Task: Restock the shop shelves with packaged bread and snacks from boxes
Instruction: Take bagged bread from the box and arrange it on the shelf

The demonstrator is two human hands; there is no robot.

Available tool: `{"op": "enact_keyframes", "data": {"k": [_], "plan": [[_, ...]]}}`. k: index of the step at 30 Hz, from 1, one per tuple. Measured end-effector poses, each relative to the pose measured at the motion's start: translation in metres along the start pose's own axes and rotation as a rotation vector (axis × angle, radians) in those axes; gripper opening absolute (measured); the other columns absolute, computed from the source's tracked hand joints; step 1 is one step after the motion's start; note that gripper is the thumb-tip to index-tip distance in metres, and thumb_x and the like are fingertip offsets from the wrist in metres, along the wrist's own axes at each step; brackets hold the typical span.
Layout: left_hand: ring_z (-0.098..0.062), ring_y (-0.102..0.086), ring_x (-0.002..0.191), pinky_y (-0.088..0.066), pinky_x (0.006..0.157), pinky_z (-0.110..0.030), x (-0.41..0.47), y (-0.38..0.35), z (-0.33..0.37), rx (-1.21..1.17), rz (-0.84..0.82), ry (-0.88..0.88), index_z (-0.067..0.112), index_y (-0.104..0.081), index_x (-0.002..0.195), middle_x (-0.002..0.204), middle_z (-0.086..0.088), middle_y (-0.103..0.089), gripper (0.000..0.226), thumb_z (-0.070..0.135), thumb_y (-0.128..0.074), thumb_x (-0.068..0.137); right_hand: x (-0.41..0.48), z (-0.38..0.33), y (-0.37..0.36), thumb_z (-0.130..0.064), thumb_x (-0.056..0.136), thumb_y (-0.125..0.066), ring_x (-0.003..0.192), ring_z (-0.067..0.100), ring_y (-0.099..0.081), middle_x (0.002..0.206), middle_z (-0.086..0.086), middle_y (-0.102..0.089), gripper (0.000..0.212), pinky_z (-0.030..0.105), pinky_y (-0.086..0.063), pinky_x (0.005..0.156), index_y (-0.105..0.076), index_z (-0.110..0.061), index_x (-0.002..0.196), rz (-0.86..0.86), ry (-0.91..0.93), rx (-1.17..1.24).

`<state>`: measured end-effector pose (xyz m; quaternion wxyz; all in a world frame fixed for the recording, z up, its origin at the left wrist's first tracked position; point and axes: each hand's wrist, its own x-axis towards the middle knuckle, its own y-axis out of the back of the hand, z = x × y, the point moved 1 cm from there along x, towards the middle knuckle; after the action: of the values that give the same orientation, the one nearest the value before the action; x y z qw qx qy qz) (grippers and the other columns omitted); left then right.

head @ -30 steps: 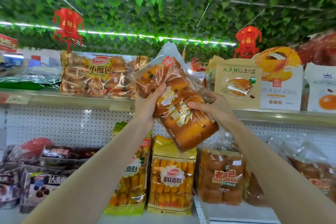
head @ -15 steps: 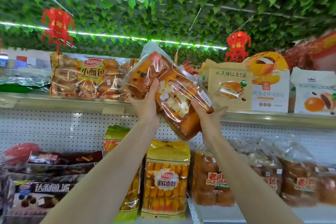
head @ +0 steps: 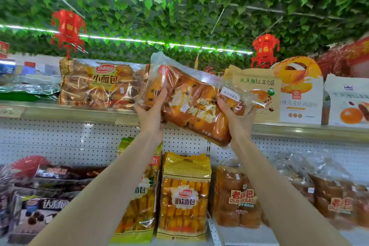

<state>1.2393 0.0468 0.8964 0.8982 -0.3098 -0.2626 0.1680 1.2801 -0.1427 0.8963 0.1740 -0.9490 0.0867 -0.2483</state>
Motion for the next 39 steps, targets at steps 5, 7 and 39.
{"op": "enact_keyframes", "data": {"k": [5, 7, 39], "plan": [[-0.024, -0.064, 0.107, -0.051, 0.092, -0.053, 0.002, 0.01, 0.008, 0.19, -0.03, -0.056, 0.028, -0.042, 0.136, 0.121, 0.0, -0.063, 0.106, 0.046, -0.088, 0.042, 0.01, -0.011, 0.007, -0.051, 0.055, -0.089, 0.104, 0.019, -0.06, 0.128, 0.004, -0.054, 0.113, 0.038, -0.049, 0.093, -0.022, -0.017, 0.14, 0.003, 0.019, -0.116], [-0.021, -0.063, 0.108, -0.051, 0.093, -0.048, 0.003, 0.011, 0.008, 0.264, -0.065, -0.098, 0.028, -0.045, 0.133, 0.12, 0.002, -0.062, 0.09, 0.041, -0.087, 0.054, 0.018, -0.014, 0.008, -0.045, 0.063, -0.087, 0.097, 0.018, -0.062, 0.12, 0.004, -0.056, 0.097, 0.038, -0.052, 0.089, -0.029, -0.016, 0.134, 0.009, 0.071, -0.167], [-0.008, -0.05, 0.112, -0.04, 0.092, -0.025, 0.109, -0.006, -0.004, 0.794, -0.092, -0.43, 0.014, -0.046, 0.131, 0.107, 0.016, -0.053, 0.06, 0.037, -0.073, 0.082, 0.119, -0.002, -0.027, -0.051, 0.055, -0.087, 0.107, 0.017, -0.064, 0.119, -0.006, -0.065, 0.088, 0.046, -0.054, 0.092, -0.053, -0.026, 0.132, -0.179, 0.27, -0.274]]}}
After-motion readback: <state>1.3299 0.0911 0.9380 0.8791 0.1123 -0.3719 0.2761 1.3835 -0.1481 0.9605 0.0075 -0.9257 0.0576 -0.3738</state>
